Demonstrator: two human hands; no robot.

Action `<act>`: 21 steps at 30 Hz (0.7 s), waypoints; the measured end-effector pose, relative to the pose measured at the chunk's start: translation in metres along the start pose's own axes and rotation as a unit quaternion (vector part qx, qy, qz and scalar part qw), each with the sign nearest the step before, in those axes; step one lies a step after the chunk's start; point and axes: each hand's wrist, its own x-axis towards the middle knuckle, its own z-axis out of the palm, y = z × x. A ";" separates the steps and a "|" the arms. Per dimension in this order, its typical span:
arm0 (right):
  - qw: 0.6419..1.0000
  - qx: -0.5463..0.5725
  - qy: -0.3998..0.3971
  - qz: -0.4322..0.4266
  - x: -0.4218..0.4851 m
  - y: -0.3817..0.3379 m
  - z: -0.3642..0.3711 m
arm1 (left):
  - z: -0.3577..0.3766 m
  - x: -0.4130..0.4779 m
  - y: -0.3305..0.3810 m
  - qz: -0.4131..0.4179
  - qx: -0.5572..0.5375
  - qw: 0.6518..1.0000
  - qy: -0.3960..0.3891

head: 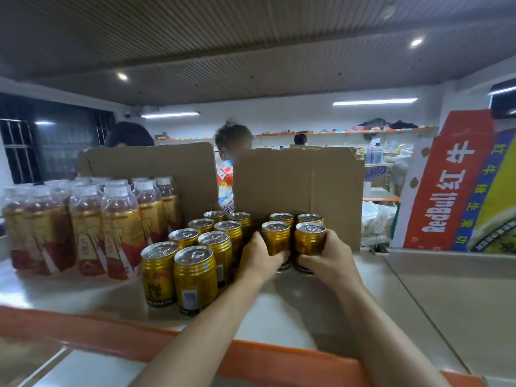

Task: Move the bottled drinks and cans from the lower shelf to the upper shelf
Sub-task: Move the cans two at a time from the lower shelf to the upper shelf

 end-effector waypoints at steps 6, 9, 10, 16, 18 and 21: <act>1.000 0.005 -0.008 0.023 -0.007 -0.005 -0.004 | -0.009 -0.013 0.019 -0.039 0.063 0.997 -0.029; 1.000 -0.008 -0.002 0.028 -0.014 -0.009 -0.012 | -0.021 -0.023 0.031 -0.047 0.086 0.995 -0.025; 0.999 -0.016 0.006 0.027 -0.018 -0.012 -0.015 | -0.025 -0.027 0.035 -0.050 0.090 0.994 -0.023; 0.992 -0.117 0.037 -0.018 -0.061 -0.043 -0.038 | -0.060 -0.060 0.053 0.045 0.163 0.984 -0.051; 0.982 -0.176 0.002 -0.067 -0.081 -0.053 -0.042 | -0.070 -0.076 0.049 0.088 0.251 0.961 -0.079; 0.916 -0.357 -0.083 -0.161 -0.115 -0.066 -0.038 | -0.085 -0.099 0.033 0.102 0.400 0.906 -0.097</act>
